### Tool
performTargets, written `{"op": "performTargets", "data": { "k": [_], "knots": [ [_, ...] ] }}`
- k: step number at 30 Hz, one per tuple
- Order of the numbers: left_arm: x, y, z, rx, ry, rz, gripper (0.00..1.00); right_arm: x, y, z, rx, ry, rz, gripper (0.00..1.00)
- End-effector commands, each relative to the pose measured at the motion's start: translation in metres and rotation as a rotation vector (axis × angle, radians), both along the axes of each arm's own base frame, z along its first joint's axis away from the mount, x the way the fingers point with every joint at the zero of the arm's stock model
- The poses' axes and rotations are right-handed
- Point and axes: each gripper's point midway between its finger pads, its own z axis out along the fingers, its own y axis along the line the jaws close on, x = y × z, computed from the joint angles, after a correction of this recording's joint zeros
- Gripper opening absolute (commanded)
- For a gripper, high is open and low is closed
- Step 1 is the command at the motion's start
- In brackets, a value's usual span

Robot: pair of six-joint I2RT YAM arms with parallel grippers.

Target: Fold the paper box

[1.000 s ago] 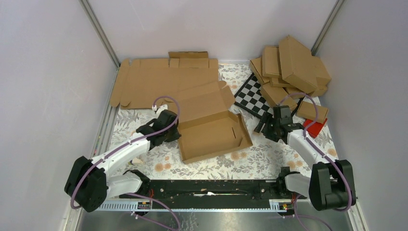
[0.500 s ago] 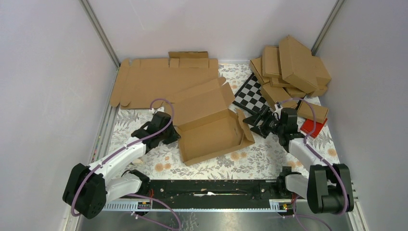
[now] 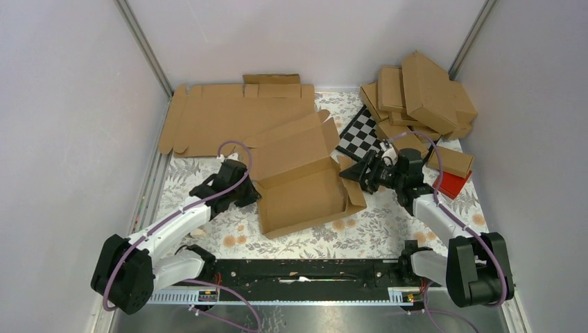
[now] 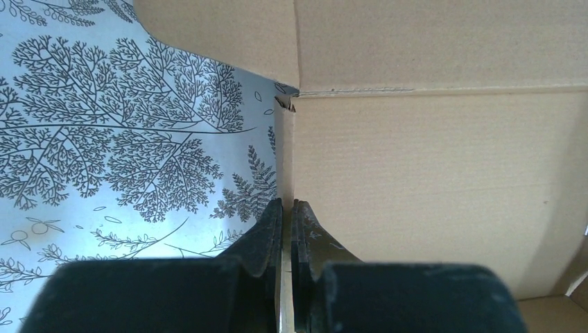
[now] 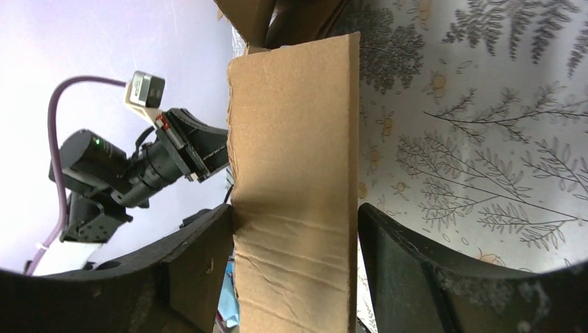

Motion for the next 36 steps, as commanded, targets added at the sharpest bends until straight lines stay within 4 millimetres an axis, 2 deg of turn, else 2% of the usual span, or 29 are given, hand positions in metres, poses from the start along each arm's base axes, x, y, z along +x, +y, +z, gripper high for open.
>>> {"op": "performTargets", "data": {
  "k": [1, 7, 11, 15, 18, 23, 29, 33, 36],
  "knots": [
    [0.019, -0.01, 0.028, -0.033, -0.076, -0.018, 0.0, -0.006, 0.013, 0.02, -0.021, -0.086, 0.083, 0.72],
    [0.022, -0.002, 0.021, 0.019, -0.069, 0.004, 0.0, -0.007, 0.016, 0.02, -0.059, -0.113, 0.113, 0.65],
    [0.022, 0.0, 0.019, 0.034, -0.061, 0.012, 0.0, -0.006, 0.012, 0.015, -0.156, -0.121, 0.106, 0.7],
    [0.023, 0.002, 0.017, 0.054, -0.053, 0.019, 0.0, -0.008, 0.009, 0.015, -0.176, -0.13, 0.101, 0.78],
    [0.023, 0.004, 0.015, 0.068, -0.048, 0.022, 0.0, -0.01, 0.008, 0.015, -0.178, -0.136, 0.09, 0.79],
    [0.023, 0.009, 0.015, 0.087, -0.048, 0.036, 0.0, -0.014, 0.009, 0.016, -0.156, -0.117, 0.089, 0.7],
    [0.023, 0.01, 0.012, 0.097, -0.037, 0.039, 0.0, -0.018, 0.012, 0.023, -0.131, -0.128, 0.112, 0.72],
    [0.023, 0.008, 0.01, 0.095, -0.031, 0.04, 0.0, -0.021, 0.014, 0.023, -0.123, -0.124, 0.129, 0.56],
    [0.023, 0.005, 0.012, 0.093, -0.038, 0.036, 0.0, -0.021, 0.014, 0.013, -0.139, -0.095, 0.144, 0.55]
  ]
}}
